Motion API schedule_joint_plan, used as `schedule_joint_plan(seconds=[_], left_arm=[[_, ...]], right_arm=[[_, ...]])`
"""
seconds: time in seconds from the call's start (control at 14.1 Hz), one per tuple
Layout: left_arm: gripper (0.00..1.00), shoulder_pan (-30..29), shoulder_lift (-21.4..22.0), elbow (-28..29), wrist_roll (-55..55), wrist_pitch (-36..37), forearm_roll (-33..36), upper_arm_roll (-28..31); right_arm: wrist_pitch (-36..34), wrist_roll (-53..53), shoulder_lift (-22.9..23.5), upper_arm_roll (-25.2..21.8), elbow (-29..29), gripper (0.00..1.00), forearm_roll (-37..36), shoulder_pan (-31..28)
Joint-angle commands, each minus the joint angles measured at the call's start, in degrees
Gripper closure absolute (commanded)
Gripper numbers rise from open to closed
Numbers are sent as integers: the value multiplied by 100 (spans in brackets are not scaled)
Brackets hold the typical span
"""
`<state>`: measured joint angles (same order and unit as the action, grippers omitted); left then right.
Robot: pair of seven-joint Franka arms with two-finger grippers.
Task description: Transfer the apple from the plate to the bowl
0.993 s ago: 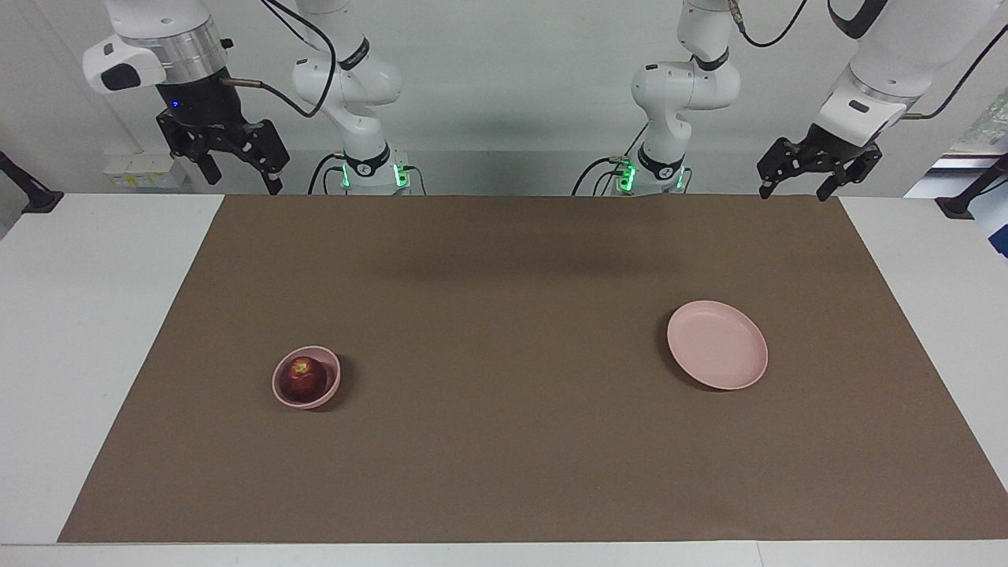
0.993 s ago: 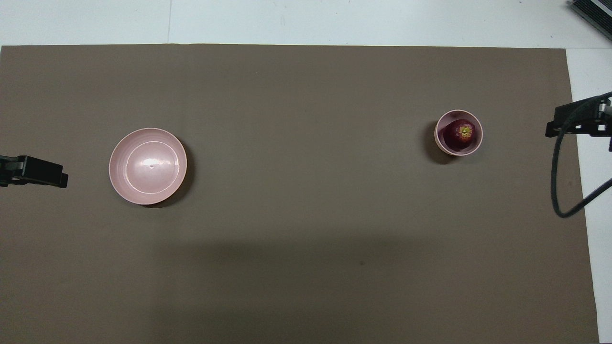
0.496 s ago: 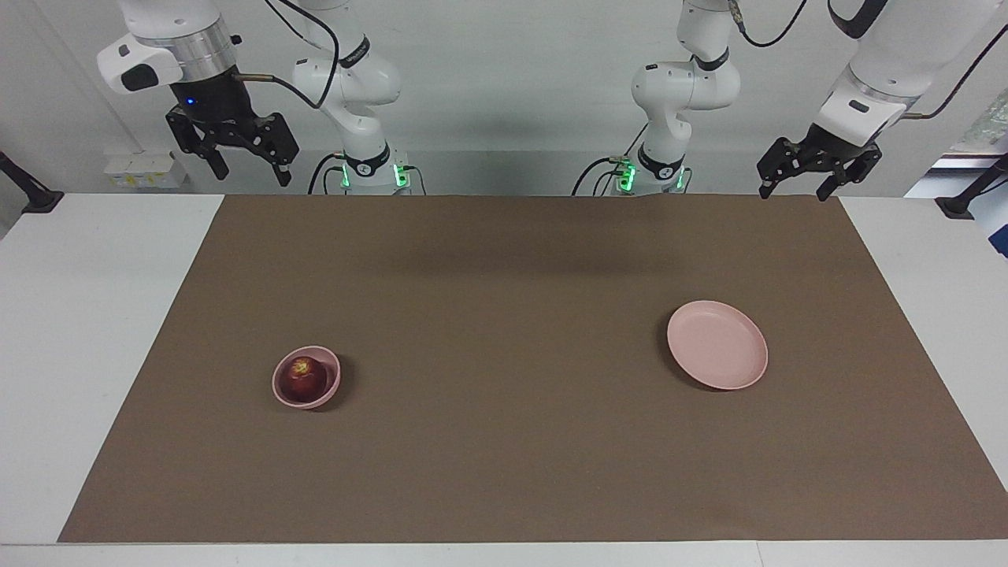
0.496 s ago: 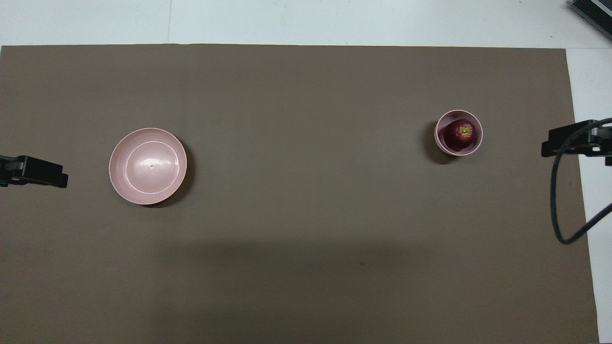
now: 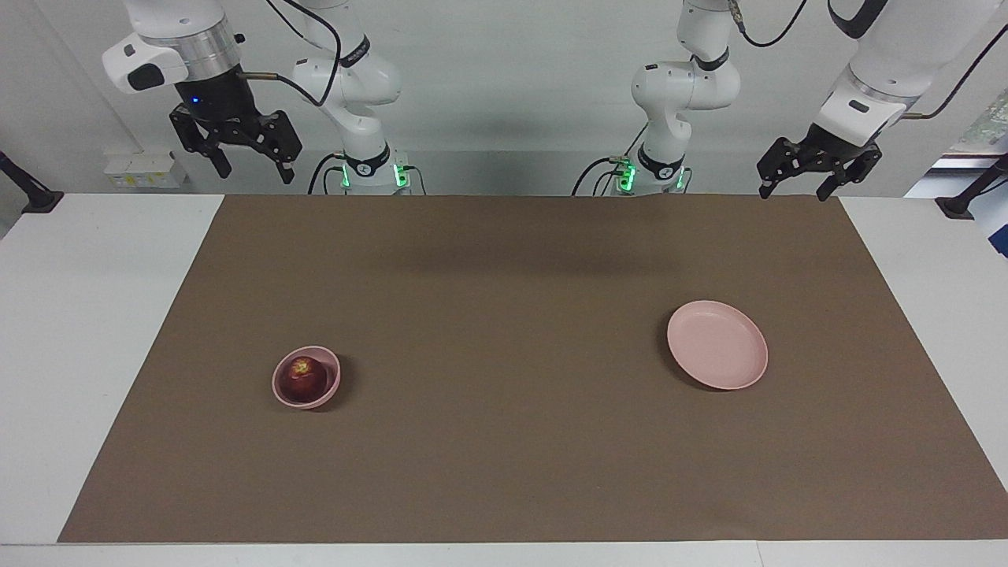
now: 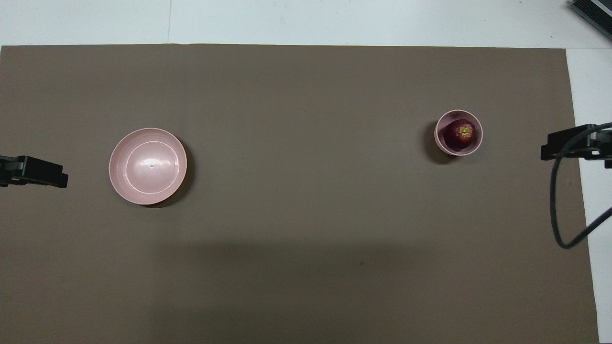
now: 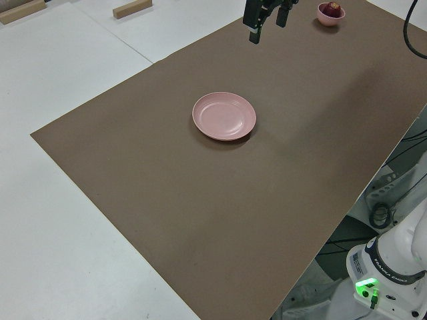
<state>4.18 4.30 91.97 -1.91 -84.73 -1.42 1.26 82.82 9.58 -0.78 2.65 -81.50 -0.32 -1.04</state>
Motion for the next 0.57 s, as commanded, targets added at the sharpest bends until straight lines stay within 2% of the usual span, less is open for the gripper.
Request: schedule_joint_plan(seconds=[0.0, 0.5], left_arm=[[0, -5, -34, -110, -20, 115, -25, 23], [0, 4, -34, -110, -20, 123, -25, 23]], right_arm=[[-82, -306, -142, 16, -156, 0, 198, -19], [-143, -448, -335, 8, -428, 0, 287, -19]])
